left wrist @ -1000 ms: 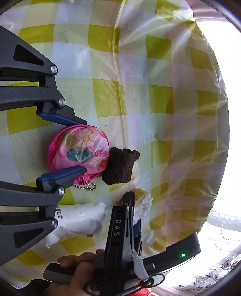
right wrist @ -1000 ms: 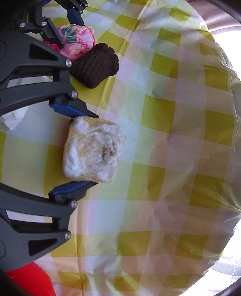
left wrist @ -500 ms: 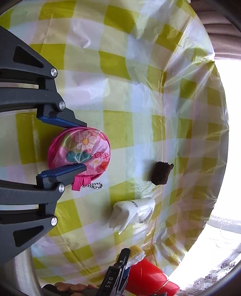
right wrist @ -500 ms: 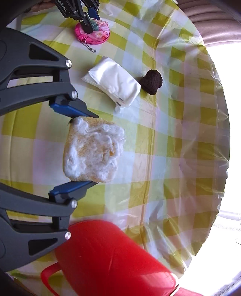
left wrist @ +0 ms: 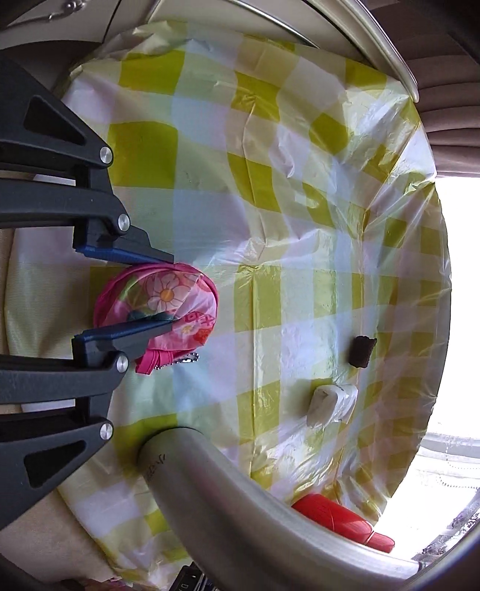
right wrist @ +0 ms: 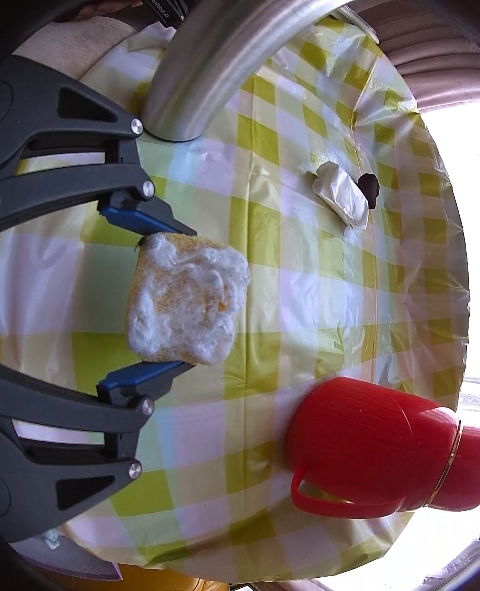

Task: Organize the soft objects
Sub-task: 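Carry the sponge and pink pouch to the white box and open both tools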

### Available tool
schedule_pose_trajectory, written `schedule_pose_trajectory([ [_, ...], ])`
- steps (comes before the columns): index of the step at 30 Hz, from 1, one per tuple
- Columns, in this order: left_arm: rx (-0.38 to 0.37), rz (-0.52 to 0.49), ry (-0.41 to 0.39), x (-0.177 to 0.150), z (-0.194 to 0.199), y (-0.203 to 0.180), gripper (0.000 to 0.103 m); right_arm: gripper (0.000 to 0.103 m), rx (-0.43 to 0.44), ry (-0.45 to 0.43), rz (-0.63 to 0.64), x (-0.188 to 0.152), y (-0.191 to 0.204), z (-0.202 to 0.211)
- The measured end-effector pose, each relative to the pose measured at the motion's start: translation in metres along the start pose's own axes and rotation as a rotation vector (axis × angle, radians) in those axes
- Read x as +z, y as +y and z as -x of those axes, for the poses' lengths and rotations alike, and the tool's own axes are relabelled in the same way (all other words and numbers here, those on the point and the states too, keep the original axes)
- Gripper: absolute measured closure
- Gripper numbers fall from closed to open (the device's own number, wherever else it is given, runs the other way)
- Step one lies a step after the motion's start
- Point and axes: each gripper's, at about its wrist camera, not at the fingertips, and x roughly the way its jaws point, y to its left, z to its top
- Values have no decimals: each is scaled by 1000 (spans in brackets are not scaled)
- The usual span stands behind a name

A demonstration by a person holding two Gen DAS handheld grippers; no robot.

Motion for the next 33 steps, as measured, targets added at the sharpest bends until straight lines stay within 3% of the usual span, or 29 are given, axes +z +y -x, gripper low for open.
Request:
schedule_pose_trajectory([
  [8,0,-25,-27,-24,37,-14,78,40,-1,-21,-1,-30,-3,41],
  [17,-52,-79,-61,-46,82,-46,78,40,1,-33,-4,-55,-9,69],
  [33,-243,-297,-92,-55,114,-175,78,40,-76,-18,-88,-101,-72,103],
])
